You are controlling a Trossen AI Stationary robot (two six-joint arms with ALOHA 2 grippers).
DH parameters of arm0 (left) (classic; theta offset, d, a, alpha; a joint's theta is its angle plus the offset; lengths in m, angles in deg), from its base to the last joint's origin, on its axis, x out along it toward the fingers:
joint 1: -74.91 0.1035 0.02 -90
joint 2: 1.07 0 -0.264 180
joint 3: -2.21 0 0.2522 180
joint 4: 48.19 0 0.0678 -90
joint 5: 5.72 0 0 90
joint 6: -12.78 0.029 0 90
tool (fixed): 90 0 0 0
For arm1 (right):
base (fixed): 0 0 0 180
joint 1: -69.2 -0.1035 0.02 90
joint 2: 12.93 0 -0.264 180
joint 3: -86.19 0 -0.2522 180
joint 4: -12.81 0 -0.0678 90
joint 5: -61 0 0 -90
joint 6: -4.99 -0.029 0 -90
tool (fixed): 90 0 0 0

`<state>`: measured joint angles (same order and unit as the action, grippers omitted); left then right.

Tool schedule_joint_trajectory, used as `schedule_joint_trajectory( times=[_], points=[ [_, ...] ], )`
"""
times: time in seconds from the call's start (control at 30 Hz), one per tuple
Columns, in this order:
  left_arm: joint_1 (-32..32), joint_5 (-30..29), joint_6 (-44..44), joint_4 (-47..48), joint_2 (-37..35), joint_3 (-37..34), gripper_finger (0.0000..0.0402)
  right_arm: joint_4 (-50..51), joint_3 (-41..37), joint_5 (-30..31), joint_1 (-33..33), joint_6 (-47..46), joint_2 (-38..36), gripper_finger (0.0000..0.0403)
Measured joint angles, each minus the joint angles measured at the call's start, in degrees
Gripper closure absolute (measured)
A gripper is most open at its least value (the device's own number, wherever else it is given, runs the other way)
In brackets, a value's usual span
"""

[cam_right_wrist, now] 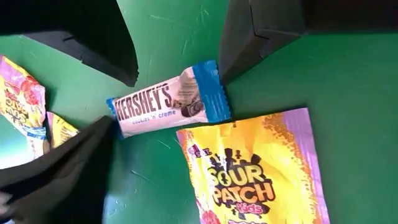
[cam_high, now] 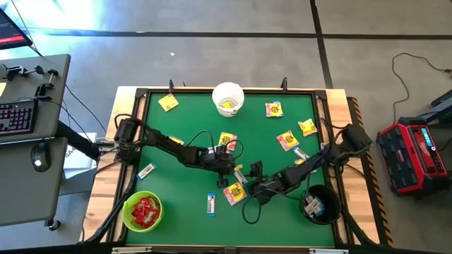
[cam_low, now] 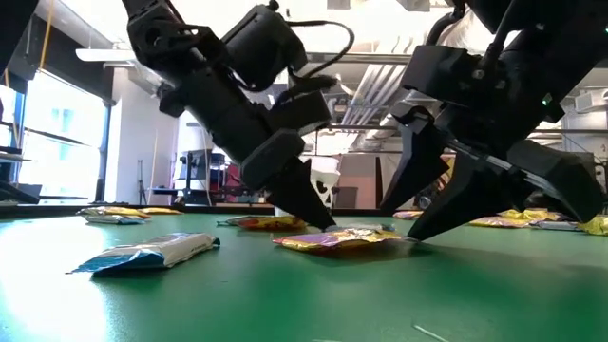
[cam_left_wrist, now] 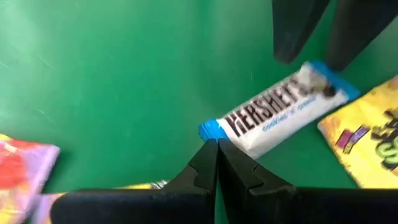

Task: Sort candy by brand, put in halloween buckets
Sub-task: Put the white candy into the black bucket

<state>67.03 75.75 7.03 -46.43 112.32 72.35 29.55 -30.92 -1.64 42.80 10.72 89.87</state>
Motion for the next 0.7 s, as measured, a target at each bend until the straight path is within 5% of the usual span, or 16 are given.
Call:
schedule_joint_trajectory(
  times=[0.7],
  points=[
    [-0.2, 1.5, -3.1, -0.3, 1.6, 0.1, 0.0397, -4.0, -0.1, 9.0, 0.0, 15.3, 0.0, 0.019]
  ],
)
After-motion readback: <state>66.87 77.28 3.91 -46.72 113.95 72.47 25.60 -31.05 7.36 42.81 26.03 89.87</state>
